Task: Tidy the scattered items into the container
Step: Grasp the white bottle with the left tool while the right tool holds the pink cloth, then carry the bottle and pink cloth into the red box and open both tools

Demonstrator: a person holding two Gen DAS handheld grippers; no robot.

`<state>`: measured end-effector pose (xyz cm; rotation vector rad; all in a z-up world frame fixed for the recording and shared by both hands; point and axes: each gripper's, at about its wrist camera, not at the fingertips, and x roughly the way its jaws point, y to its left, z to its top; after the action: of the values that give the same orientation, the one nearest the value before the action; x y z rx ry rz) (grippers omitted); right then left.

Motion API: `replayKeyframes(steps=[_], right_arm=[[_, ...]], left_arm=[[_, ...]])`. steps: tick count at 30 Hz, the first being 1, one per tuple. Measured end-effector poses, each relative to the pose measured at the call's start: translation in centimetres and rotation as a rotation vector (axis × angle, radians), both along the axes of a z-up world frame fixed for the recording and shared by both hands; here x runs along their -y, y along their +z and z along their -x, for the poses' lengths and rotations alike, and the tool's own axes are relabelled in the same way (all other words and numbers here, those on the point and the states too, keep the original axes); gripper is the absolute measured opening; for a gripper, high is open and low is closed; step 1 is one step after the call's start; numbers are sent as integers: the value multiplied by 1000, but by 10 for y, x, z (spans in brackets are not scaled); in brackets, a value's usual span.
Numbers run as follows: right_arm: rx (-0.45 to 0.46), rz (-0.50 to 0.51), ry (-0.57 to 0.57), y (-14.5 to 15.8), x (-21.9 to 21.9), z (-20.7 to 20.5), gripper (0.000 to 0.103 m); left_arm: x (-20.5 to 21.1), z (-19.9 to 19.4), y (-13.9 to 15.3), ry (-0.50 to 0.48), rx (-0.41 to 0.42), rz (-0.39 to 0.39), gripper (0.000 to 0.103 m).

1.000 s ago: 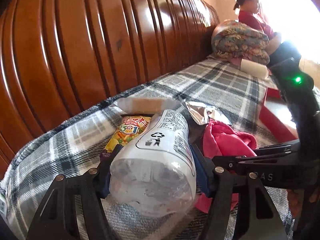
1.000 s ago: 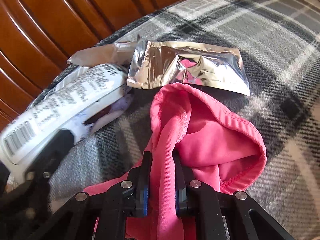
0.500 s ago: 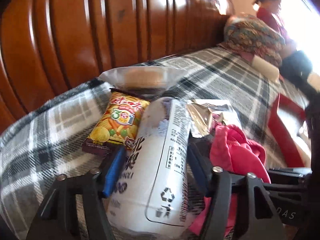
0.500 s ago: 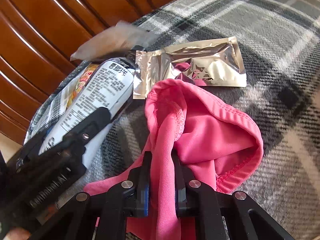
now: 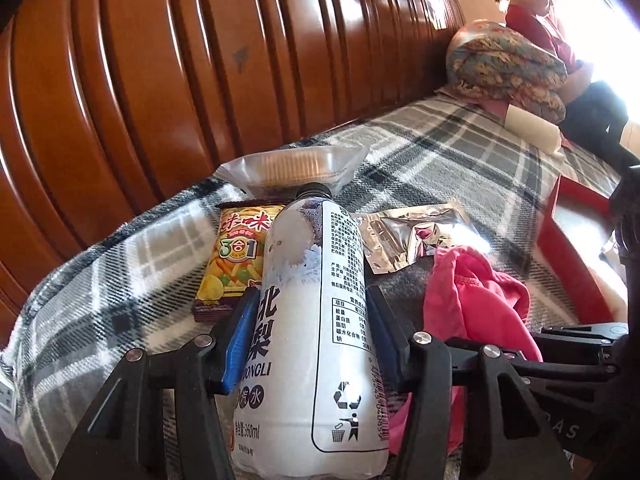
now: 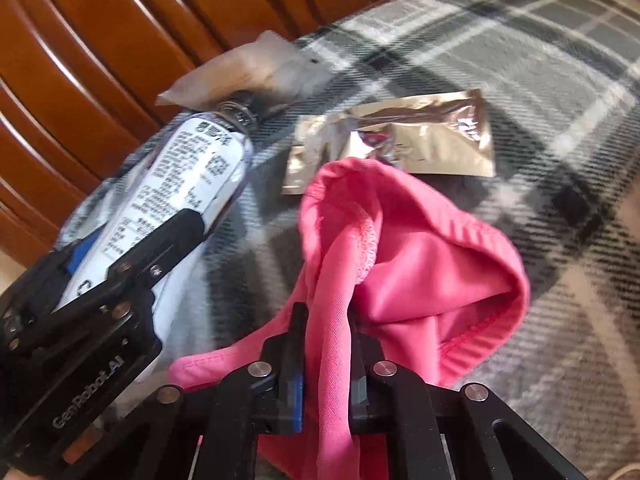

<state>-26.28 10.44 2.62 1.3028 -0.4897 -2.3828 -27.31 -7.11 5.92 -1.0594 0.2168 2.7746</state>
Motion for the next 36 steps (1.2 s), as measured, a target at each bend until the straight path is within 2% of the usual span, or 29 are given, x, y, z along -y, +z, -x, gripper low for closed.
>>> replayKeyframes(steps=[7,10,14,19,22,29,36], right_arm=[[-5,98,-27,12,-11,0,10],[-45,83,-29,26,-8,-2,10],[-86,95,-28,42,-3,-5,10],[-175,77,-34,69,1,-12,10],[-223,101,-53,87,-6,-19,10],[-276,70,-121,115,-38,-40,10],[-286,6,-304,127,-114,-79,10]], left_arm=[[15,-17,23,37,-82,29,57],[26,-23,39,51,-97,1,57],[38,-34,59,72,-154,34,57],[50,-53,86,81,-177,7,57],[48,-65,97,82,-196,32,57],[24,-97,120,23,-223,34,57],[-45,-127,132,-129,-208,-55,58]])
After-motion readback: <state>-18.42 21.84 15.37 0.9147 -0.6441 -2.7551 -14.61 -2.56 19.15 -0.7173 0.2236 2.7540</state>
